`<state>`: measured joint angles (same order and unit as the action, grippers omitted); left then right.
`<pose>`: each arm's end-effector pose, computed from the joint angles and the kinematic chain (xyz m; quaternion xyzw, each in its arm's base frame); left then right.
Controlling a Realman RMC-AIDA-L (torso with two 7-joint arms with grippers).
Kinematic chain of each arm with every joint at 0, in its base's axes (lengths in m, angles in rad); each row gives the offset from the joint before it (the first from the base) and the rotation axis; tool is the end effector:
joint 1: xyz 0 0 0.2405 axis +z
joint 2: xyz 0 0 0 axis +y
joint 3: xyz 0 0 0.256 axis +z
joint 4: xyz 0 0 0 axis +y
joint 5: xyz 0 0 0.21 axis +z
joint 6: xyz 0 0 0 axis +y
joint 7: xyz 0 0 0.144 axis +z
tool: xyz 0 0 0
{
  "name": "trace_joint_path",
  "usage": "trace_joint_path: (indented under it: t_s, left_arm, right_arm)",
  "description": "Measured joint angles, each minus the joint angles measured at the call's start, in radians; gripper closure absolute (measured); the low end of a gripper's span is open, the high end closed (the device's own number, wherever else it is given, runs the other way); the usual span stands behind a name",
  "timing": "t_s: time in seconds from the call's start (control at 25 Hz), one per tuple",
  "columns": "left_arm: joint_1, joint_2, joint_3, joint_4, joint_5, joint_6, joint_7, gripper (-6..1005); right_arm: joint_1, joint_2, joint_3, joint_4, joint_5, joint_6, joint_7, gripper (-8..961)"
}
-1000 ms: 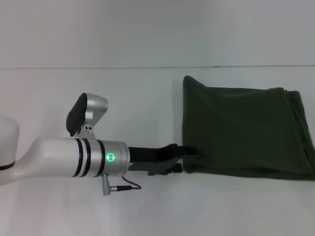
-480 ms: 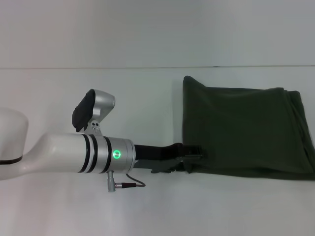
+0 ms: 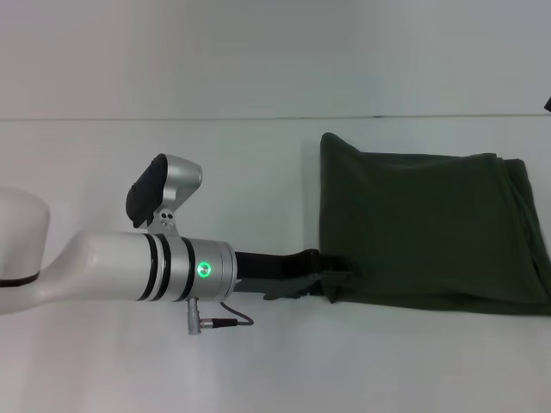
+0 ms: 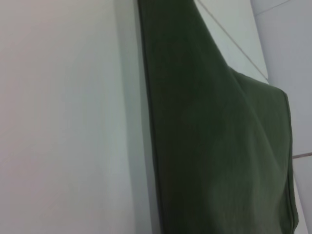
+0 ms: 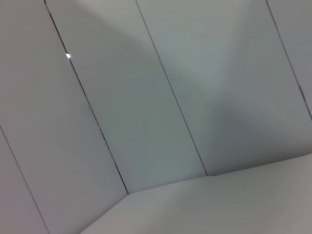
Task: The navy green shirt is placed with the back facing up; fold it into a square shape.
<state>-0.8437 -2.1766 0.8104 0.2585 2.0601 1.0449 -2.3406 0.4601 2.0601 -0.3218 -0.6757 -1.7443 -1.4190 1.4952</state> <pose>-0.2061 0.3626 -0.1258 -0.7328 -0.6581 -0.1699 0.0325 0.3125 0.3477 0.0941 -0.7683 0.3384 0.4027 0.3646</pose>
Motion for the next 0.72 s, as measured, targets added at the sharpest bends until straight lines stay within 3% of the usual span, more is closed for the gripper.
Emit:
trace_joint_path:
  t_s: [0.32,0.52,0.64,0.72]
  left_arm:
    - [-0.026,0.001,0.100,0.002,0.000,-0.048,-0.036,315]
    - [-0.024,0.000,0.105,0.004,-0.001,-0.056,-0.033,550]
    - [-0.021,0.000,0.105,0.005,-0.001,-0.056,-0.029,760]
    - [-0.021,0.000,0.105,0.006,-0.001,-0.056,-0.028,799]
  right_arm:
    - [0.005,-0.003,0.000,-0.009,0.001,-0.018,0.025,12]
    - [0.008,-0.007,0.000,-0.009,0.002,-0.029,0.036,12]
    - [0.008,-0.007,0.000,-0.010,0.002,-0.029,0.036,12]
    - [0.009,-0.007,0.000,-0.010,0.002,-0.029,0.036,12]
